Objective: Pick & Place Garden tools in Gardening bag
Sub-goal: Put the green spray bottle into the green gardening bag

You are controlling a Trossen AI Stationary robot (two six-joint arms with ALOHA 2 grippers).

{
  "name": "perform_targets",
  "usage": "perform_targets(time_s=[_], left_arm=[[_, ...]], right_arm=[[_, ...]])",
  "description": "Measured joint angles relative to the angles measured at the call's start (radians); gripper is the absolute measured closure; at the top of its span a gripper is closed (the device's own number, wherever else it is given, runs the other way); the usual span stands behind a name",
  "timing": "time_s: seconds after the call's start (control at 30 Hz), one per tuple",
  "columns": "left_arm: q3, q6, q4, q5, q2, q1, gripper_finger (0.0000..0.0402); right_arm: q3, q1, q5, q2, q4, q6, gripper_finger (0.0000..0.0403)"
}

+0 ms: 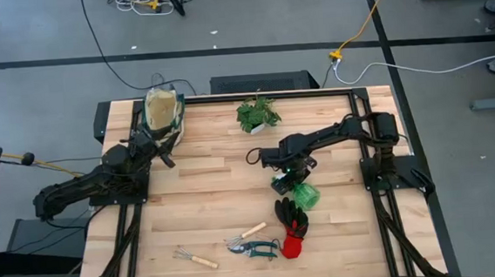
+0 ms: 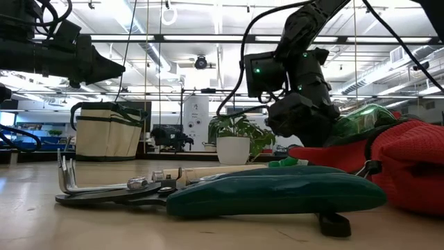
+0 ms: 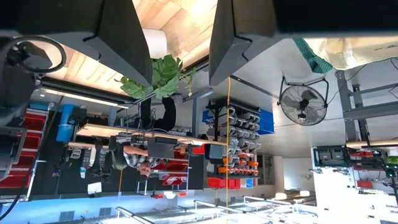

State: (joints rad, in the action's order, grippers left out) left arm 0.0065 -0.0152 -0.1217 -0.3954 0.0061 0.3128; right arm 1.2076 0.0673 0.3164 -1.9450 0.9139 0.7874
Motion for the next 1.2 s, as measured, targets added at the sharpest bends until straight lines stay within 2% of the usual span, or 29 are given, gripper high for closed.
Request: perform_targets(time_s=[0.5,0.77,1.03,1.2], left_arm=[[0.000,0.000,0.000,0.000,0.000,0.000,0.0234],[0.000,0.000,0.000,0.000,0.000,0.000,0.0234],[0.000,0.000,-0.001,0.000,0.000,0.000,0.0234],[0.000,0.000,0.000,0.000,0.000,0.000,0.0234]], right_arm=[[0.000,-0.001,-0.022,0.000,-0.009,-0.007,0.0198],[0.001,0.000,-0.012,0.000,-0.011,0.020,0.0265],[0.013,0.000,0.007,-0.002,-0.005,0.002,0.0265],[0.064,0.000,-0.020,-0.004,-0.016,-0.025,0.0265]])
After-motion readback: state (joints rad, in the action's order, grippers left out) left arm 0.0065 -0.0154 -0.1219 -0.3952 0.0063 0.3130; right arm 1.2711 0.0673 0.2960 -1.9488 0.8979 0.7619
